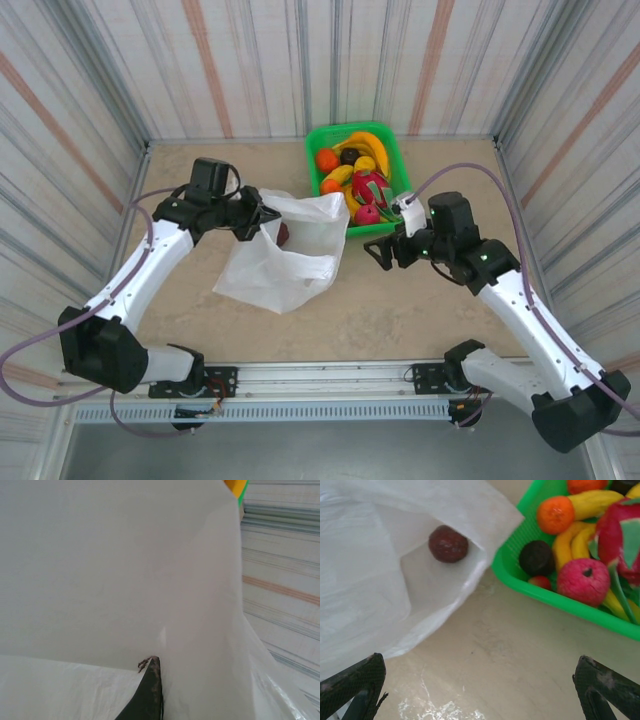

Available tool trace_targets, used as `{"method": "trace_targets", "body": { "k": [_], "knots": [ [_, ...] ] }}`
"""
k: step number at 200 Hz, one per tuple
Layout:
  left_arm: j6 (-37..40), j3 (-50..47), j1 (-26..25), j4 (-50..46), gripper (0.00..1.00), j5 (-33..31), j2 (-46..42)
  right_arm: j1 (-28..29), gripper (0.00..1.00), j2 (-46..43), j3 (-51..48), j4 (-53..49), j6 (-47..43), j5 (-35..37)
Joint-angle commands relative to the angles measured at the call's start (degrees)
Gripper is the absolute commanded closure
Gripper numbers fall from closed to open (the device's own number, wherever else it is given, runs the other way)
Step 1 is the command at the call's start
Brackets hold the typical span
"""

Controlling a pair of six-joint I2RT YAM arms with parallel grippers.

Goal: Place the fake fruits into the plastic bag and tie a complex knot

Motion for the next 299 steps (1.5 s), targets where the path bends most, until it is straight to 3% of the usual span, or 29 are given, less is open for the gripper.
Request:
{"method": "trace_targets", "body": {
  "k": [1,66,123,172,229,299],
  "knots": [
    [-0.7,-0.7,0.7,0.6,1.00,1.4,-1.8,-3.4,0.01,2.4,2.7,-3.0,3.5,-2.2],
    [-0.6,-0.5,1.0,0.4,1.00,1.7,-2.2,-7.4,0.01,20.4,13.6,-4.6,2.1,3.8],
    [-0.2,-0.7,1.2,0.3,1.00,2.1,-2.4,-7.9,0.01,38.7,26.4,-4.3,0.7,15.3],
    [-0.3,-0.6,1.4,0.6,1.00,2.5,-2.2,-8.0,0.01,53.4,38.4,-5.8,1.6,16.1],
    [-0.1,-0.7,1.7,0.2,1.00,2.5,-2.5,-7.5,0.01,63.5,47.6,-7.8,6.1,16.5],
    [0.0,-0.6,1.7,0.3,1.00,2.9,-2.5,-6.2,0.01,71.8,57.9,-12.6,5.4,19.8]
  ]
}}
